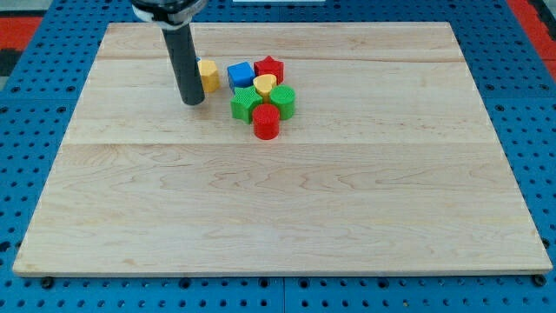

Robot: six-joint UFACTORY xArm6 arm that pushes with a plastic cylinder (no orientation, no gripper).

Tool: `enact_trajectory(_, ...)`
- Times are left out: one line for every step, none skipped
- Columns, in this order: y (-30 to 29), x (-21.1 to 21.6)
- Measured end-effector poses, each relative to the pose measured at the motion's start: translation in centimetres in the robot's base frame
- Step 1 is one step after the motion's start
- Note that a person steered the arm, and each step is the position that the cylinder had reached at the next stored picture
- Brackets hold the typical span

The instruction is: Move the green circle slightly to right along with the green star

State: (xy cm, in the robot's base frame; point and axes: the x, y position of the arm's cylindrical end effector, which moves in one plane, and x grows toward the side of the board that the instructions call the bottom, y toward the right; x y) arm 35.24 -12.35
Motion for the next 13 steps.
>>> enact_trajectory(0.0, -0.6)
enact_trajectory(-0.1, -0.2)
enact_trajectory(2.0, -0.5)
enact_trajectory(4.3, -0.8)
enact_trajectory(5.0, -0.8)
enact_trajectory(5.0, -0.7)
enact_trajectory(5.2, 0.3)
enact_trajectory(6.3, 0.3)
enact_trajectory(7.7, 1.8)
enact_trajectory(10.0, 2.2)
enact_trajectory(13.1, 1.7)
enact_trajectory(13.9, 1.3)
enact_trajectory(14.0, 0.8)
